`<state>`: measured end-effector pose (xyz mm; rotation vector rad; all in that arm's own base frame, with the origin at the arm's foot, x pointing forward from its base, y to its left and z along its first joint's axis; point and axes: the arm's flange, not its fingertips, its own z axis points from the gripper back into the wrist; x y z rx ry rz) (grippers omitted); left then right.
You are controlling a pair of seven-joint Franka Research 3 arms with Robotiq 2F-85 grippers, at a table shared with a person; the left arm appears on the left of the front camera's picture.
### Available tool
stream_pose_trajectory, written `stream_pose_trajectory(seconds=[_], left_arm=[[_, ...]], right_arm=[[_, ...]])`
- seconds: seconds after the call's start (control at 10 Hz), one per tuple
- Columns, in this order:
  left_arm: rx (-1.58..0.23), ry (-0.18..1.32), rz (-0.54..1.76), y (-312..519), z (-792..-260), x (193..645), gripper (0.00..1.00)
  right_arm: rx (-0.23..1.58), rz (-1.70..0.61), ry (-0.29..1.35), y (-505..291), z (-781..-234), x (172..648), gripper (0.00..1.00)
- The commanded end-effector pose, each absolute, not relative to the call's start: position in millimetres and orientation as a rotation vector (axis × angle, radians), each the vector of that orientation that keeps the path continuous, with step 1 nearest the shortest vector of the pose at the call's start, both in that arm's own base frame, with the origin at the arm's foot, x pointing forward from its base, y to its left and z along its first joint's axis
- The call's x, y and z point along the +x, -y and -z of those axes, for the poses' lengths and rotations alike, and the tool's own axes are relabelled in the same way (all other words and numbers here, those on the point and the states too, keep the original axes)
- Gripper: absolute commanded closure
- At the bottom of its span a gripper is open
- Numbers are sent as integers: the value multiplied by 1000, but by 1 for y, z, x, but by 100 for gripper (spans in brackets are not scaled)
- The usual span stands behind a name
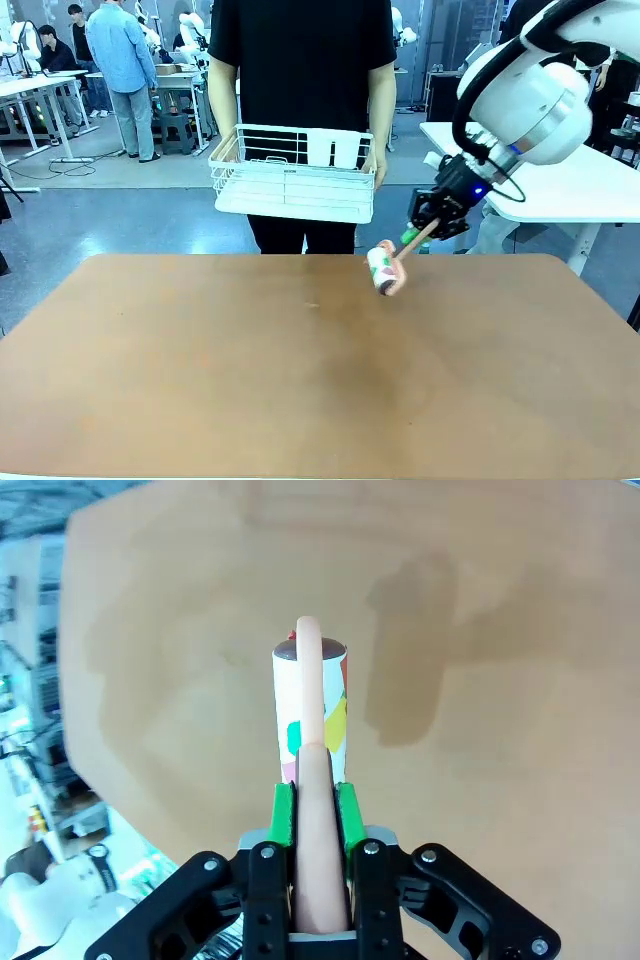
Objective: Clean the table.
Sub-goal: Clean the table with the Lint Roller when the human lifts the Dish drying rack.
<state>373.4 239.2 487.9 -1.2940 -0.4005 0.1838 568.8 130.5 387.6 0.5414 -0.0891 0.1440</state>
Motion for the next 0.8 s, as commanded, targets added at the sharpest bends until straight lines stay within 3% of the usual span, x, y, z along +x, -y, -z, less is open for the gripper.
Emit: stream_pose_trajectory(seconds=[0.0, 0.3, 0.7], left_arm=[[-1308, 408, -173, -241, -489, 371, 0], [-1308, 408, -173, -241, -489, 371, 0], [-1308, 408, -173, -241, -489, 371, 0]], right_arm=[[377, -206, -5, -73, -457, 524, 79], [135, -122, 49, -38, -499, 469, 79], [145, -142, 53, -17, -514, 467, 79]])
